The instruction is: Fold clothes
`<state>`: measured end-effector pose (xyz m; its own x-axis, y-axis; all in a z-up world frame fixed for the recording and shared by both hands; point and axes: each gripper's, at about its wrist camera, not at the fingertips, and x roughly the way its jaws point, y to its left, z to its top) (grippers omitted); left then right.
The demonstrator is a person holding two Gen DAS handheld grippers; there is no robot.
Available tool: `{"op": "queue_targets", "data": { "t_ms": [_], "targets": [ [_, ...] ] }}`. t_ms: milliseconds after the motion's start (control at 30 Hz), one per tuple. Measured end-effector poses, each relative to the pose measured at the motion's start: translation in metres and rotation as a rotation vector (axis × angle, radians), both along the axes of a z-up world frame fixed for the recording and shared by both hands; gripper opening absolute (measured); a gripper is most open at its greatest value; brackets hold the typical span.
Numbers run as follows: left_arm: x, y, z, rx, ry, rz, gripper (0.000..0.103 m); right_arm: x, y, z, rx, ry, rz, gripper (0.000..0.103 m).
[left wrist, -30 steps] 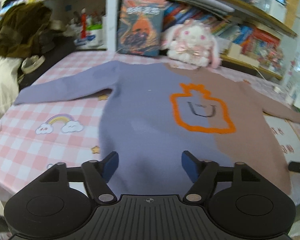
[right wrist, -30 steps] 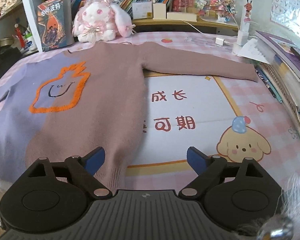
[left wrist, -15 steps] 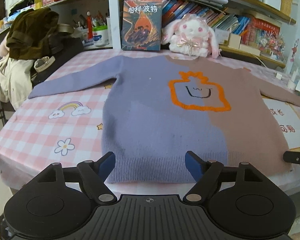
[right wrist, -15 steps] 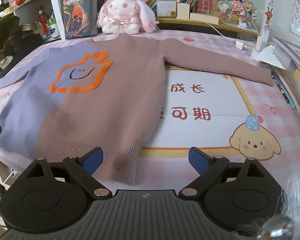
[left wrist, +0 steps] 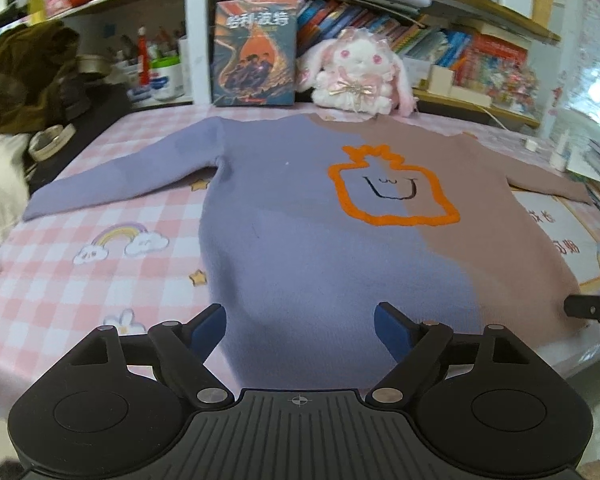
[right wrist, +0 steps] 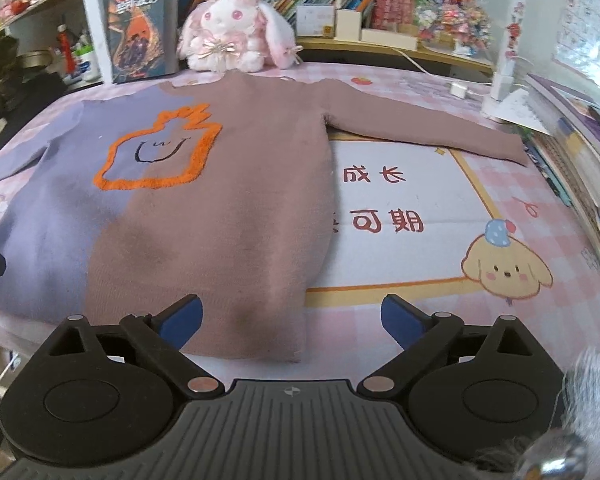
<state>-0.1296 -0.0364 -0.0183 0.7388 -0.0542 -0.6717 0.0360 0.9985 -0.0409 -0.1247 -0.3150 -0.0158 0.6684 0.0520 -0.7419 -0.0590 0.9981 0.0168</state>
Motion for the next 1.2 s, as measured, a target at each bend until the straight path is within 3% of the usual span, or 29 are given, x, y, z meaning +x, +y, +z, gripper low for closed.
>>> {"op": "queue_targets", "data": {
  "t_ms": [400,633,767,867,1000,1200],
  "targets": [
    [0.040,0.102,-0.001,-0.032,0.002,-0.129,0.084,-0.028,0.114,-0.001,-0.042,-0.020,-0.141,0.100],
    [0.051,0.147,-0.002,-0.043,-0.006,-0.122,0.084,-0.024,0.159,0.000,-0.042,-0.031,-0.183,0.100],
    [0.058,0.182,-0.002,-0.073,-0.024,-0.026,0.084,-0.019,0.175,0.001,-0.052,-0.034,-0.189,0.100],
    [0.067,0.215,-0.004,-0.113,-0.031,0.099,0.084,-0.014,0.186,0.001,-0.061,-0.029,-0.178,0.100],
    [0.079,0.261,-0.010,-0.213,-0.053,0.258,0.083,-0.010,0.197,0.002,-0.067,-0.026,-0.159,0.100],
    [0.092,0.301,-0.026,-0.354,-0.092,0.379,0.076,-0.005,0.202,0.005,-0.081,-0.028,-0.159,0.100]
  ]
}}
